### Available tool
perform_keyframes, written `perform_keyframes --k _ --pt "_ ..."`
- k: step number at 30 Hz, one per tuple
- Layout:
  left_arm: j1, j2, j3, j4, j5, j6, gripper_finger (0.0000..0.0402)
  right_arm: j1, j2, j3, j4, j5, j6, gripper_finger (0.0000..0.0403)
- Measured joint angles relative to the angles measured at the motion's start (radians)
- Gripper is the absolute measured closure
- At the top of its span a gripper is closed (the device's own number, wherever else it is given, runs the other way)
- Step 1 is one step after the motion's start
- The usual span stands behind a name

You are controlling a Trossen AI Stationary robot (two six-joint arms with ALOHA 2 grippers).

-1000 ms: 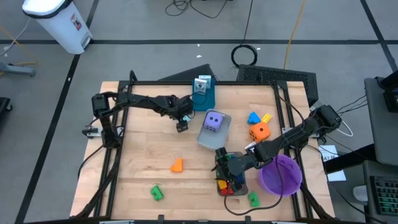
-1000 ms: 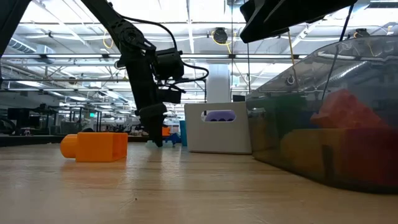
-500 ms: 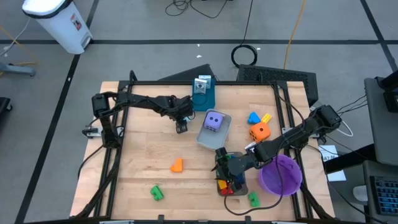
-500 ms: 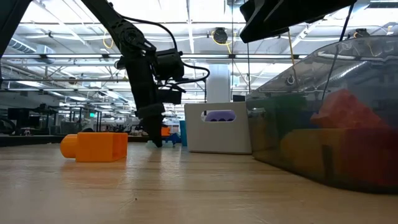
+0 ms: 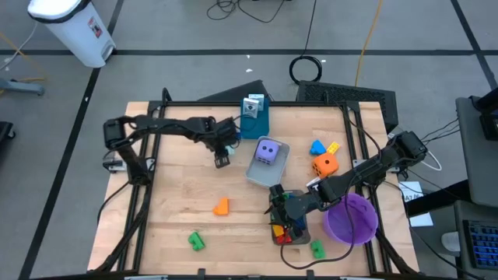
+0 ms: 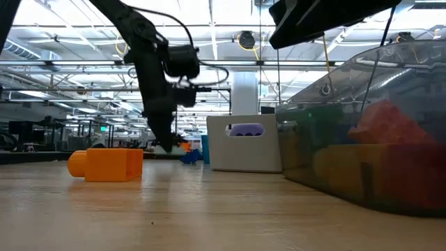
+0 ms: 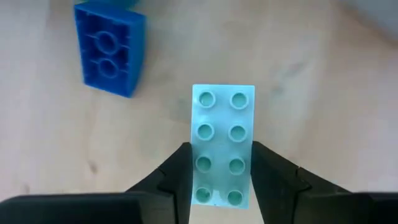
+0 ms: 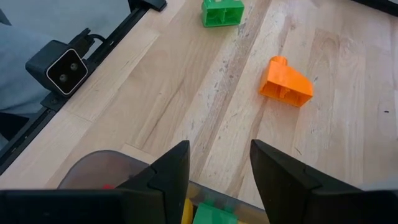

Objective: Pick & Place Toys
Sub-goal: Put the light blue game piece into the black bin

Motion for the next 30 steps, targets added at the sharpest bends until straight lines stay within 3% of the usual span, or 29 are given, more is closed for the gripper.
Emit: perform_keyframes --k 10,16,21,30 --pt "-0.127 -0.231 0.000 -0.016 0.249 -0.194 0.0265 0.000 0.000 0.000 0.024 0.014 -0.078 0.0243" --pt "-0.254 -0.277 0.001 0.094 0.276 -0.270 0.0262 0.000 0.000 0.000 0.123 0.164 -0.263 0.0243" --pt "-0.331 -0.278 0.002 0.173 0.279 -0.297 0.0259 -0.008 0.008 0.000 0.218 0.163 -0.438 0.0243" --pt "-0.416 -0.271 0.002 0.208 0.275 -0.334 0.0256 -0.051 0.038 -0.001 0.348 0.248 -0.560 0.0213"
